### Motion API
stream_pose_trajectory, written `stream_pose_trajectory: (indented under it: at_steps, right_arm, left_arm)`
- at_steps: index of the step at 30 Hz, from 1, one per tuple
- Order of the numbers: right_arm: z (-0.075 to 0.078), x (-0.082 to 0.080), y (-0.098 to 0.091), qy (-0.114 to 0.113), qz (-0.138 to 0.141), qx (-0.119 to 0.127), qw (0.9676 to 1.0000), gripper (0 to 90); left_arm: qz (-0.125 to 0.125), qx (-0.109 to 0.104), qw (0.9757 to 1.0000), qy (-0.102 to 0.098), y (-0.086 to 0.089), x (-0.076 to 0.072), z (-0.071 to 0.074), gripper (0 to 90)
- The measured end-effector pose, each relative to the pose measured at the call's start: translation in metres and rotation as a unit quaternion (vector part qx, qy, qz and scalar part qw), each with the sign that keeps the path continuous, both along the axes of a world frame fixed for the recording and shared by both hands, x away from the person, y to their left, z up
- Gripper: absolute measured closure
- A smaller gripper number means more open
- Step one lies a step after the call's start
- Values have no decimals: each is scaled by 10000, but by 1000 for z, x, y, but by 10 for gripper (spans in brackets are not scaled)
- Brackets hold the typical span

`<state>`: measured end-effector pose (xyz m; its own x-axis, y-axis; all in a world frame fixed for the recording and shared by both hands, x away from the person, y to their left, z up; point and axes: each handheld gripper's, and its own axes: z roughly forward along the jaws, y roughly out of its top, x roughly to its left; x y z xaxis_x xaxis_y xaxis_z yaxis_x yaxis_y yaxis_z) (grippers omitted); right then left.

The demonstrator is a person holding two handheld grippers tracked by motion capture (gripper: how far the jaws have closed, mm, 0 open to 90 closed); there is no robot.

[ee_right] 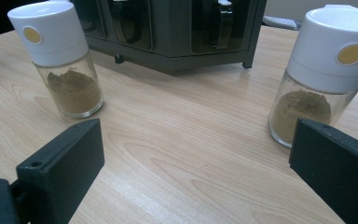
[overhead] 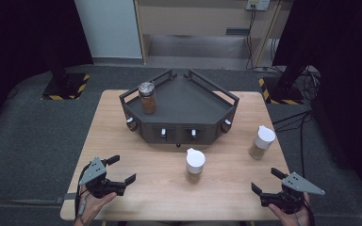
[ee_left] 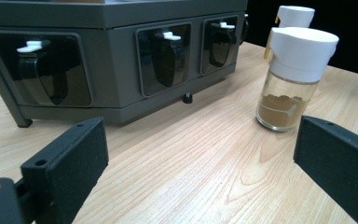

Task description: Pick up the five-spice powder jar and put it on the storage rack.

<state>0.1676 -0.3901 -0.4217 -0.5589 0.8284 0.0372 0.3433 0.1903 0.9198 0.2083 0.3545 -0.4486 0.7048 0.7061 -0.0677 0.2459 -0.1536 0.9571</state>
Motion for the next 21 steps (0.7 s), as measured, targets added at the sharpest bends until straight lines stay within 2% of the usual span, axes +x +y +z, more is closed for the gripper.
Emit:
stream_pose_trajectory:
  at_steps: [10, 14, 21]
  right_arm:
    - [-1, 1, 0, 1, 10, 12, 10000, 33]
    - [-1, 1, 0, -3, 7, 14, 10000, 33]
    - [-1, 1, -1, 0, -7, 28, 10000, 34]
  left_arm:
    - [-169, -59, 9998, 23, 7, 4, -8, 20]
    - [-251, -143, 9996, 13, 9, 5, -10, 19]
    - [-255, -193, 9995, 22, 11, 5, -12, 18]
